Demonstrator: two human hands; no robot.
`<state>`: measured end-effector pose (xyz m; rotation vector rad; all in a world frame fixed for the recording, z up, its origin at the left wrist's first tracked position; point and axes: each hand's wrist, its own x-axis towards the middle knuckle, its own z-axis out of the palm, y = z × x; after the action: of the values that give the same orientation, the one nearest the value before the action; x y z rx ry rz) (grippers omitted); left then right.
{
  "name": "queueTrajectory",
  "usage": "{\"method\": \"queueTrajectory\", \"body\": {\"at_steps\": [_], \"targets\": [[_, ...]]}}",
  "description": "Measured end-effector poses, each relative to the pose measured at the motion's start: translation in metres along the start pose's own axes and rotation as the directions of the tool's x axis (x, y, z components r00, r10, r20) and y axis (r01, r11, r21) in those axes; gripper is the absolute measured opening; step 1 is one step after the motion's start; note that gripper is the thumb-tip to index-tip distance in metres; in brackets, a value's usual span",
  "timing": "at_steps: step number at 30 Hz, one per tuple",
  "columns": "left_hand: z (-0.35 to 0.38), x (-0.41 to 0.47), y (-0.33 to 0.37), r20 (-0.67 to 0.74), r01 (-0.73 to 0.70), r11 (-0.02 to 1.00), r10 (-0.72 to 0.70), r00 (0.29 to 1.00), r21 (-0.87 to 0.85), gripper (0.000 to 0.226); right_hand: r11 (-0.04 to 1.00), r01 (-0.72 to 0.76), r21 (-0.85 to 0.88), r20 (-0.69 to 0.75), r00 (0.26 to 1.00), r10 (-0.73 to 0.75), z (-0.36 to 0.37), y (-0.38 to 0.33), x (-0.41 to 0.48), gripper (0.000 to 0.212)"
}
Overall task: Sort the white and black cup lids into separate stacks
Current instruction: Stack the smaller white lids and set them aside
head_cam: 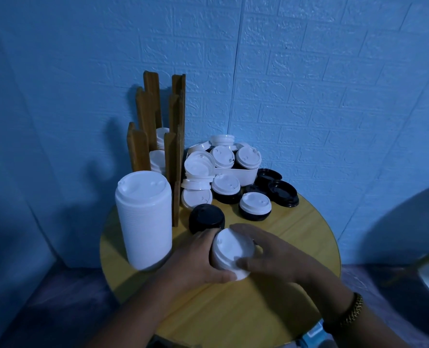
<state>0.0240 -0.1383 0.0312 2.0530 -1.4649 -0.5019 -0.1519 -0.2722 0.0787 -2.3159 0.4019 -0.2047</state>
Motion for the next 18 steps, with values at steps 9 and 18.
{"method": "queueTrajectory", "body": {"at_steps": [9,18], "targets": [[0.0,-0.002,-0.001,-0.009,-0.019,1.0,0.019,1.0,-0.003,0.1,0.961,-0.047,-0.272,-0.139,0.99,0.009,0.011,-0.008,0.01,0.068],[0.0,-0.001,0.002,-0.006,-0.003,1.0,0.003,1.0,-0.007,0.096,0.988,-0.14,-0.071,-0.426,0.899,0.097,-0.024,0.027,0.035,0.05]]}}
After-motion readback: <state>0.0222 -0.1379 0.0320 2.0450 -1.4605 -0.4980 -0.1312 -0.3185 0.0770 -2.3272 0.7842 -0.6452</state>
